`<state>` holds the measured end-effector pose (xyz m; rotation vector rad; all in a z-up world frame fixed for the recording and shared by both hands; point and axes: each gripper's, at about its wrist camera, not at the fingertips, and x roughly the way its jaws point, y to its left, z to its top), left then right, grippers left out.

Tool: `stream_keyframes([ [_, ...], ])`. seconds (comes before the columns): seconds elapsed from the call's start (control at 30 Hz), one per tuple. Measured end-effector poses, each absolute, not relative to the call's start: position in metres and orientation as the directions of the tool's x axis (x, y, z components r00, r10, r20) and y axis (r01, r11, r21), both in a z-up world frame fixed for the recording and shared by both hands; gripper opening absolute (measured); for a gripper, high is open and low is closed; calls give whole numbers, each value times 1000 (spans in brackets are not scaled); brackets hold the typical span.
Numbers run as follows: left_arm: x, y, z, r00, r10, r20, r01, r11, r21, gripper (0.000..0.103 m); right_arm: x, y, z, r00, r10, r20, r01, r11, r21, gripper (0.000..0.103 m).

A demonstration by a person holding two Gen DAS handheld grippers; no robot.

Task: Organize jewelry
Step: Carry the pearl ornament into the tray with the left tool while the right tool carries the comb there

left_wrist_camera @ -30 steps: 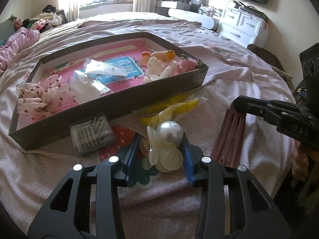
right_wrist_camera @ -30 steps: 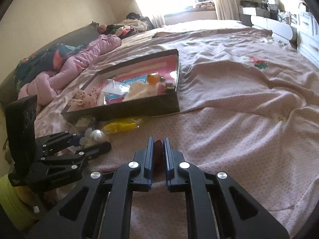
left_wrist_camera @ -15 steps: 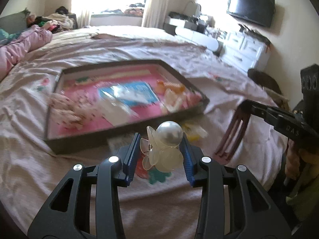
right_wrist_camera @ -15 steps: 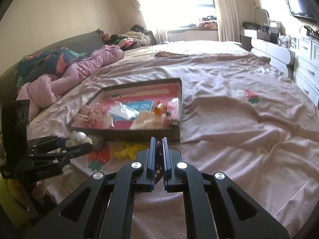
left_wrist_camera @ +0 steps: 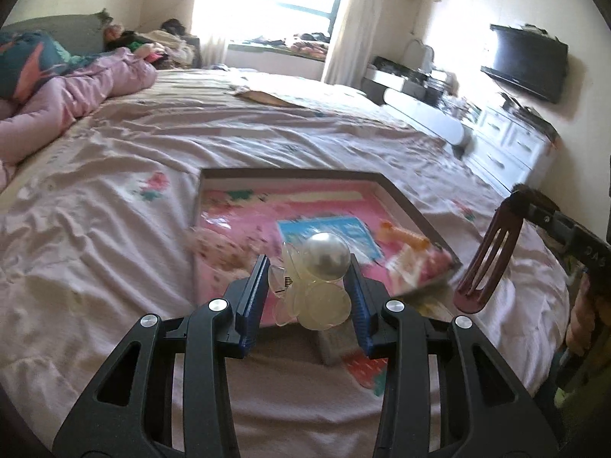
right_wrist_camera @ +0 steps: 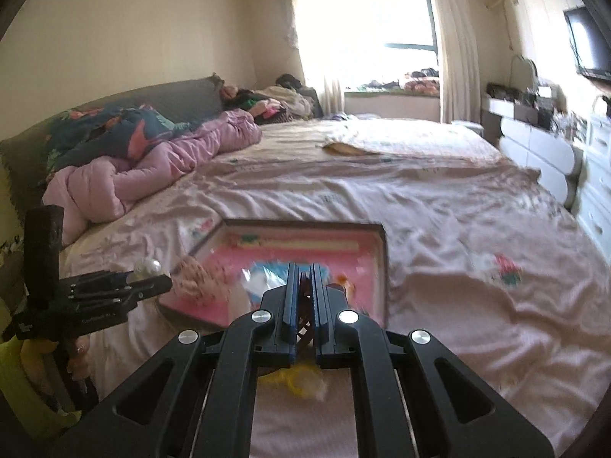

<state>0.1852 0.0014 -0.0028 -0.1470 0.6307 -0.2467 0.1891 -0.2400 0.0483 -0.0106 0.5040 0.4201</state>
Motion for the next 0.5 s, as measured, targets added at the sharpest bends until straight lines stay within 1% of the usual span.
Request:
stream_keyframes([
  [0.23, 195, 23, 11, 814, -220, -538, 133, 972, -195, 31, 213, -214, 62, 799, 416, -434, -420, 903, 90, 6],
  [0.5, 209, 35, 11, 820, -196, -538, 113, 976, -184, 31, 233, -199, 63, 809, 414, -418, -422, 903, 77, 6],
])
